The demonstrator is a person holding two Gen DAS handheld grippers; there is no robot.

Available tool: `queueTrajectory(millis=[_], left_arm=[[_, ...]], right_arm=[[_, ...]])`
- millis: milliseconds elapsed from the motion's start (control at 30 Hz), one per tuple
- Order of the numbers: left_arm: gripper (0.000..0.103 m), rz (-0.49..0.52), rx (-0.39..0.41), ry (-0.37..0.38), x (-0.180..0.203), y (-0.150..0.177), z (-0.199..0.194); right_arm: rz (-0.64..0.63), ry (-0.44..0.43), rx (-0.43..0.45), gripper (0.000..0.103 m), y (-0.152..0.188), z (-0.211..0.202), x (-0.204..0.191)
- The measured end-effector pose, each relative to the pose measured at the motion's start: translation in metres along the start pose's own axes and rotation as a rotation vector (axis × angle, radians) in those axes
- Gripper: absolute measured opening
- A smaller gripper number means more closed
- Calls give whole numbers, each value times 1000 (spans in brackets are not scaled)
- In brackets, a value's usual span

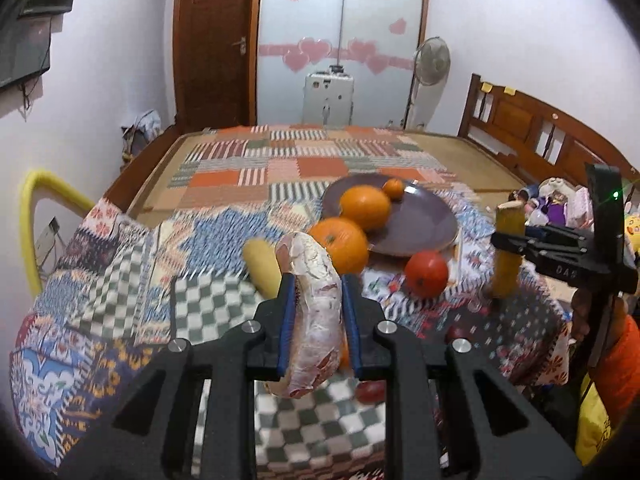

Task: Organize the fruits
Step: 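Carry the pomelo segment with the left tool while the right tool carries the yellow fruit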

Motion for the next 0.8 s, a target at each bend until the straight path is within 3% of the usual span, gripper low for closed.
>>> queueTrajectory(millis=[367,800], left_arm=[[22,18,58,67,48,-50,24],[22,32,32,98,97,-82,80]], right_arm=[[-3,10,63,35,-31,-3,9],[-30,35,58,35,-56,21,29]])
Point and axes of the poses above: each gripper's, at about its wrist camera, not at the fingertips, and z roughly the way its jaws point, x to its right, y to its underside, the point moved 8 cm from there along z, roughly the way its jaws point, and after that the axes turned 10 degrees about -y, right-handed, at the moved point
